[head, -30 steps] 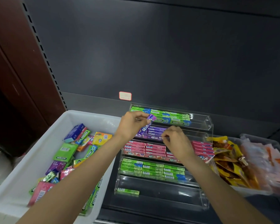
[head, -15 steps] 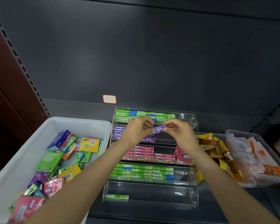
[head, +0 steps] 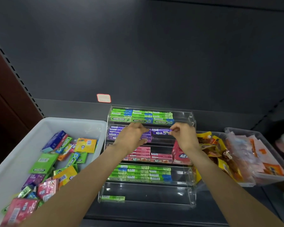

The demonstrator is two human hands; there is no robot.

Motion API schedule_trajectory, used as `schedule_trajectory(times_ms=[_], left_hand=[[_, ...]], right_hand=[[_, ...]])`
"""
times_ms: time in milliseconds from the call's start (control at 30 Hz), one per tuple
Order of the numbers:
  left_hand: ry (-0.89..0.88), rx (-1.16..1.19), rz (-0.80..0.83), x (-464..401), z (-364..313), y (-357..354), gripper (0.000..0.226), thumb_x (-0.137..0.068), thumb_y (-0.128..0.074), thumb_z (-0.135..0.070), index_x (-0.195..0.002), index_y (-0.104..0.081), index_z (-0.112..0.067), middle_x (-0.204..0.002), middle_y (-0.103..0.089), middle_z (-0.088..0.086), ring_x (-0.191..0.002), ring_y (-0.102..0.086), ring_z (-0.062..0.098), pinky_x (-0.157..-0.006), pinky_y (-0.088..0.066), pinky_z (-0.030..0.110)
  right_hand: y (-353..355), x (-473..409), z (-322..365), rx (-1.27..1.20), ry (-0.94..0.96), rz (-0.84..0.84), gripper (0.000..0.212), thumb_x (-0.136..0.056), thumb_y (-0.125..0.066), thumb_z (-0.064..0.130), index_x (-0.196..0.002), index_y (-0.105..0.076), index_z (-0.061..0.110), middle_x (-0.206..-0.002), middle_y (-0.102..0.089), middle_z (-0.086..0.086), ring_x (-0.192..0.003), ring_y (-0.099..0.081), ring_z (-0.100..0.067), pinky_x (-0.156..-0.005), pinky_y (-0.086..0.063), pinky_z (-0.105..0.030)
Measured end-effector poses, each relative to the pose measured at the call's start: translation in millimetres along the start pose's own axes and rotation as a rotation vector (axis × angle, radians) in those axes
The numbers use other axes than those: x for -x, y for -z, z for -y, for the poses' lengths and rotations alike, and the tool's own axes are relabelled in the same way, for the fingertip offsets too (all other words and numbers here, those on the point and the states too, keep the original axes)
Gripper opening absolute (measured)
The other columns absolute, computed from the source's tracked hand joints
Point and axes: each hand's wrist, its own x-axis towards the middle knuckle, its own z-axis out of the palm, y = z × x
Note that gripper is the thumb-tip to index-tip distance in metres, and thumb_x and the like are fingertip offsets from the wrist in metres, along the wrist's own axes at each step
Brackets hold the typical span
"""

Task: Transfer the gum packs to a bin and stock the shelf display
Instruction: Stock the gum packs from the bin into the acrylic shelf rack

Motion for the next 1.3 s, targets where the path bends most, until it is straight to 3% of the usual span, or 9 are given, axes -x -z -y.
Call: schedule_trajectory(times_ms=[167, 400, 700, 1167, 1300], left_hand=[[-0.062, -0.146, 0.037, -3, -7, -5, 0.057, -0.093, -0.051, -0.037, -0.145, -0.029, -0.030, -0.140, -0.036, -0.001, -0.130, -0.031, 0.019, -0.108, -0.029, 0.034], [-0.043, -0.194, 0.026, -3, -8, -12, 0.057, -0.094, -0.051, -0.037, -0.146, -0.028, -0.031, -0.141, -0.032, 0.000, -0.130, -0.030, 0.020, -0.106, -0.029, 0.036], [0.021, -0.150, -0.063, 0, -14, -18, 0.049, -0.095, -0.048, -0.033, -0.142, -0.034, -0.032, -0.137, -0.038, -0.001, -0.126, -0.033, 0.020, -0.104, -0.032, 0.035], [0.060, -0.097, -0.110, 2, -18, -18, 0.048, -0.095, -0.050, -0.030, -0.141, -0.037, -0.029, -0.137, -0.039, 0.000, -0.126, -0.035, 0.020, -0.103, -0.033, 0.035], [0.106, -0.006, -0.179, 16, -10, -7, 0.046, -0.094, -0.052, -0.033, -0.138, -0.041, -0.026, -0.136, -0.043, -0.001, -0.125, -0.038, 0.019, -0.102, -0.034, 0.035]], right_hand=[[-6, -2, 3, 0.077, -0.055, -0.008, 0.017, -0.087, -0.065, 0.017, -0.104, -0.067, 0.013, -0.097, -0.071, -0.006, -0.089, -0.067, -0.018, -0.080, -0.057, -0.036], [-4, 1, 0, 0.050, -0.042, 0.034, 0.024, -0.086, -0.066, 0.019, -0.109, -0.068, 0.013, -0.103, -0.071, -0.007, -0.094, -0.066, -0.019, -0.086, -0.055, -0.036], [5, 10, 11, 0.168, -0.005, 0.157, 0.051, -0.082, -0.063, 0.051, -0.117, -0.058, 0.014, -0.105, -0.067, -0.003, -0.093, -0.064, -0.018, -0.076, -0.053, -0.031], [8, 14, 12, 0.305, 0.077, 0.171, 0.058, -0.085, -0.057, 0.053, -0.126, -0.053, 0.012, -0.118, -0.061, -0.006, -0.104, -0.061, -0.020, -0.079, -0.051, -0.030], [10, 21, 27, 0.362, 0.113, 0.095, 0.055, -0.088, -0.052, 0.052, -0.127, -0.053, 0.014, -0.123, -0.057, -0.006, -0.106, -0.061, -0.021, -0.080, -0.053, -0.034]])
